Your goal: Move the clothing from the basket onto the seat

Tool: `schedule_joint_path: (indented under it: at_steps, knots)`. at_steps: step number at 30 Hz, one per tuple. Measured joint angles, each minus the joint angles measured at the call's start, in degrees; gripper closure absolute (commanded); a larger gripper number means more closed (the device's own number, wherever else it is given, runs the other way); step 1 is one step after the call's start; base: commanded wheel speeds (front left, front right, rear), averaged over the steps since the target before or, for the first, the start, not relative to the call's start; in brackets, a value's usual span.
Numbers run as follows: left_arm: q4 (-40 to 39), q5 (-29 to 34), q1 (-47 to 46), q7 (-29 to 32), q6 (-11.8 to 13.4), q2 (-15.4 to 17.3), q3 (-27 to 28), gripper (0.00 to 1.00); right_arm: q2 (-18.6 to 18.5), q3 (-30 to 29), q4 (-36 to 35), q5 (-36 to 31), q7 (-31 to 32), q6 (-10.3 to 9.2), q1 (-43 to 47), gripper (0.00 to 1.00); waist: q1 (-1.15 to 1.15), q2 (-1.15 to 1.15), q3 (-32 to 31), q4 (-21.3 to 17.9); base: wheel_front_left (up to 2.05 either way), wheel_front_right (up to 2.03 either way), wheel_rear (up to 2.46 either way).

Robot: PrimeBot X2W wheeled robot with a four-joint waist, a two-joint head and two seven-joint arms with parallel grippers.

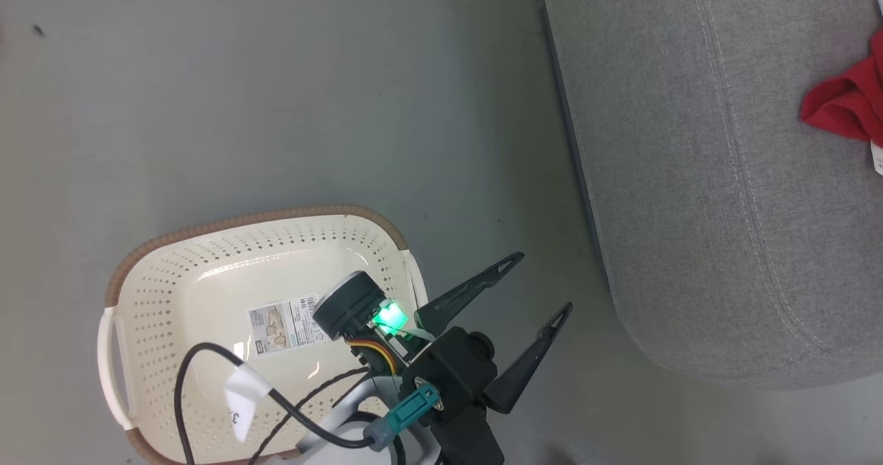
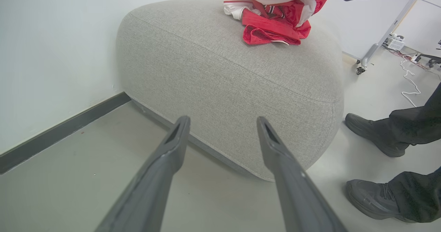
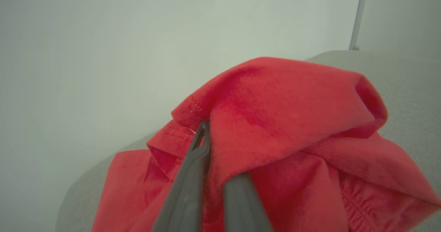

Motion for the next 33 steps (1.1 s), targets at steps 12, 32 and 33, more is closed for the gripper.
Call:
schedule_joint_path:
  at_steps: [12,32,33]
  knots:
    - [3.9,-0.2,-0.3,-2.8,-0.5,-1.6,-0.2,0.0,0.4,2.2,3.6,-0.7,-0.1,1.46,-2.0,0.0,0.0,0.0,-3.2,0.5,0.0,0.0,0.0]
    - [8.9,-2.6,3.7,-9.4,1.1,-2.8,2.7,0.0,5.9,7.3,3.5,-4.7,-0.1,2.04,11.2,0.0,-0.01,-0.01,-15.2,2.0,0.0,0.0,0.0]
    - [9.1,-3.3,4.1,-9.5,1.1,-2.8,2.8,0.0,6.2,7.4,2.7,-4.9,-0.1,2.04,12.3,0.0,-0.01,-0.01,-15.8,2.1,0.0,0.0,0.0]
